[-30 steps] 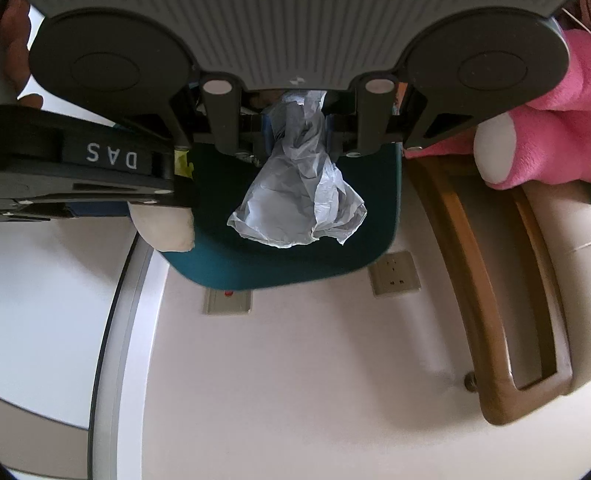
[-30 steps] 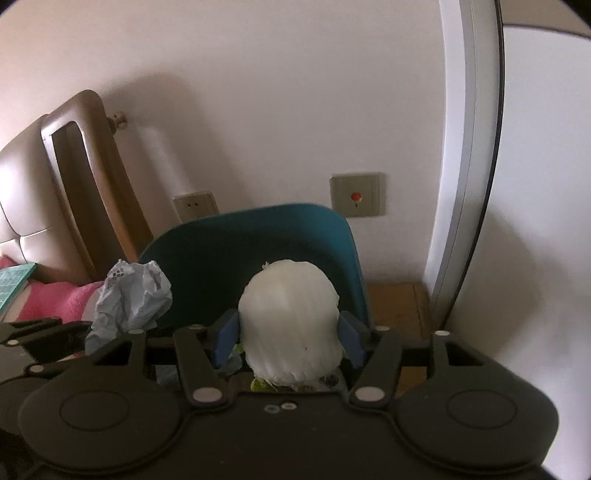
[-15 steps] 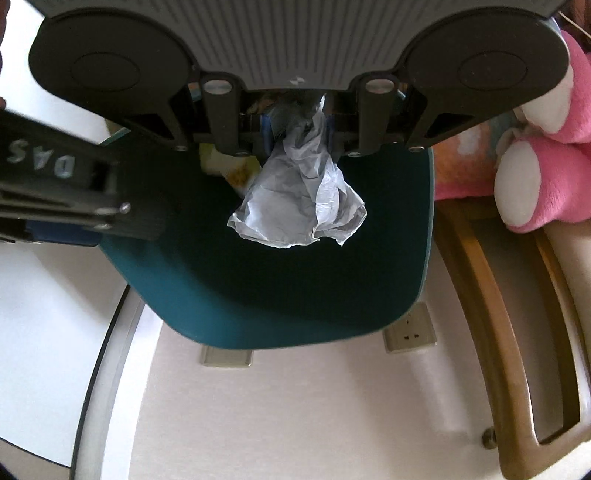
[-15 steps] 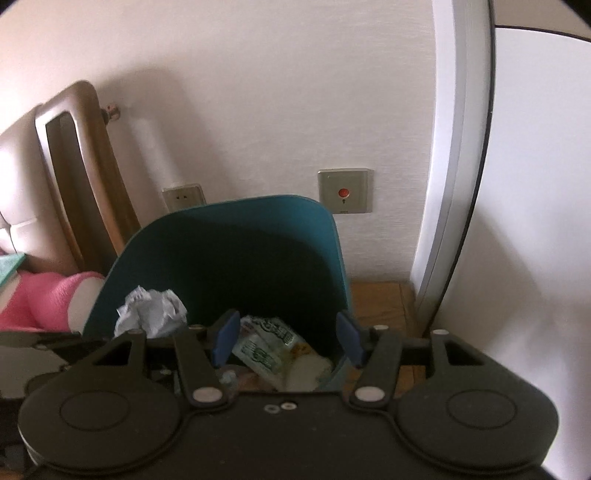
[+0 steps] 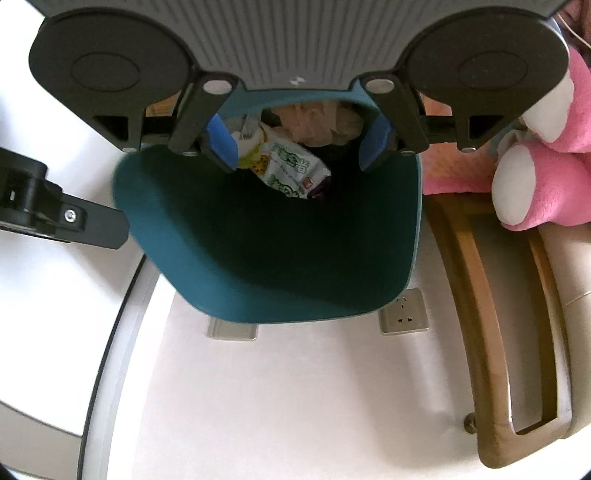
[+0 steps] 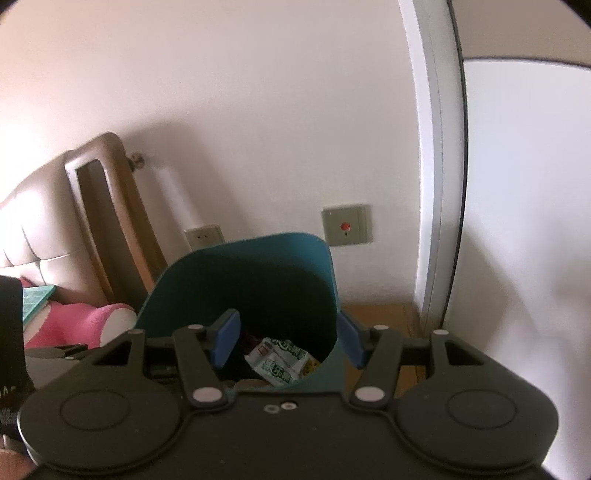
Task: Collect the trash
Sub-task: 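Move both open tools back down into the cubby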
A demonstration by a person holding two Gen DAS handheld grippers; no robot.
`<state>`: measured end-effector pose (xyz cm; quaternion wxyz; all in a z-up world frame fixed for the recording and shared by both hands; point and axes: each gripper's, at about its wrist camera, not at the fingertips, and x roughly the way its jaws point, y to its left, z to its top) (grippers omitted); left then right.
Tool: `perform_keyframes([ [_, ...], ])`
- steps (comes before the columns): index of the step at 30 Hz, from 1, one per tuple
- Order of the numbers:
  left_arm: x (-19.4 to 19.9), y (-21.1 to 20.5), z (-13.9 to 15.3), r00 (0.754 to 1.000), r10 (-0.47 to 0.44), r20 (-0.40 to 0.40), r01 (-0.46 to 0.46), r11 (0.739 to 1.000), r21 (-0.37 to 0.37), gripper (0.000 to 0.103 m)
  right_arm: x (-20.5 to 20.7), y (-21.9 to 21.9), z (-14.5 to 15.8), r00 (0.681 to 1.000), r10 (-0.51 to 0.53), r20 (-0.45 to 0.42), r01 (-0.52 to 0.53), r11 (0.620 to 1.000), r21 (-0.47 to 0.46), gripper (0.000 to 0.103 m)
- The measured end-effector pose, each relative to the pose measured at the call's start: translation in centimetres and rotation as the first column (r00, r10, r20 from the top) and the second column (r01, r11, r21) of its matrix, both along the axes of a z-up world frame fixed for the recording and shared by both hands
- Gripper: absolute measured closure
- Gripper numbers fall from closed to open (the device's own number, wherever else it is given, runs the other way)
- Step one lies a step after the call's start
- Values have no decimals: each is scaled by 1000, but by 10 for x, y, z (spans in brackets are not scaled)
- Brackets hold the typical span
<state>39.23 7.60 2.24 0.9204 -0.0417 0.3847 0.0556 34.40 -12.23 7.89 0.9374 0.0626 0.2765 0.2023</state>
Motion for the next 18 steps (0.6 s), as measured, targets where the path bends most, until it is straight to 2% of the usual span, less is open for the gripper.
perform_keyframes([
  [5, -22, -2, 10, 1000, -1, 27, 1, 1000, -2, 30, -32, -10, 3, 999, 4, 34, -5, 1000, 22, 46],
  [12, -67, -7, 24, 997, -22, 70, 23, 1000, -20, 30, -79, -20, -8, 999, 10, 44, -12, 1000, 25, 45],
  [18, -117, -8, 27, 992, -27, 124, 29, 999, -17, 22, -118, -31, -28, 999, 12, 33, -13, 1000, 18, 45],
])
